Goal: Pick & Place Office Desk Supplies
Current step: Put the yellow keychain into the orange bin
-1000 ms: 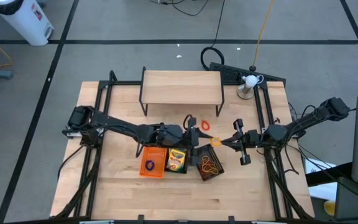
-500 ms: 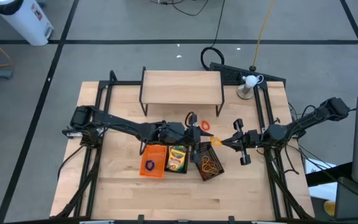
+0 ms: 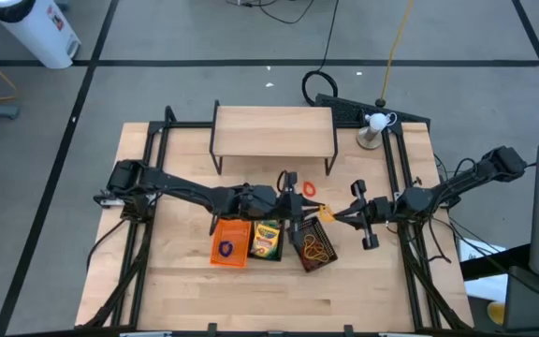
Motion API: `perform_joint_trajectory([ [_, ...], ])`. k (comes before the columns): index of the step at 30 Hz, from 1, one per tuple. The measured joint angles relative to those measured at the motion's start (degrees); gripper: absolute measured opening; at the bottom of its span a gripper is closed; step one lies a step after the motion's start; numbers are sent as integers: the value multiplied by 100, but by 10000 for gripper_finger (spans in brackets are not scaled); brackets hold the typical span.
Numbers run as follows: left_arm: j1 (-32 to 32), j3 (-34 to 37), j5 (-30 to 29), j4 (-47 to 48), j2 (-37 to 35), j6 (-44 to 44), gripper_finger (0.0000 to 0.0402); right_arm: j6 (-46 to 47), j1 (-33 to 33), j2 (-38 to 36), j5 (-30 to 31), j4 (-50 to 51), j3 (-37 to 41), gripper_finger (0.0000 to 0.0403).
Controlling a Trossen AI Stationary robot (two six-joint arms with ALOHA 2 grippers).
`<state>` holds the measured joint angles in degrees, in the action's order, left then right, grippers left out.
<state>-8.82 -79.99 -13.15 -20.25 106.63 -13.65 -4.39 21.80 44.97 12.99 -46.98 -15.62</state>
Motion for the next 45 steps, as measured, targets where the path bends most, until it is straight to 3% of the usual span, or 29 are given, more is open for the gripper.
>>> perform_joint_trajectory([
  [15,-33,0,-388,343,-104,-103,5,-681,7,0,-78,-55,0,168],
  [23,-554,0,-1847,2496,-1031,55,5,-722,7,-2,-85,-63,0,202],
  [29,-1265,-2,-2601,4938,-1614,1437,5,-681,7,0,-116,-94,0,200],
  [34,-1785,-2,-2535,6919,-1724,3330,5,-681,7,-2,-127,-160,0,197],
  [37,-1980,-2,-2167,7712,-1735,4288,5,-681,7,-1,-127,-168,0,197],
  [45,-2050,-2,-1093,7886,-1733,5080,7,-477,7,-2,-129,-168,0,196],
])
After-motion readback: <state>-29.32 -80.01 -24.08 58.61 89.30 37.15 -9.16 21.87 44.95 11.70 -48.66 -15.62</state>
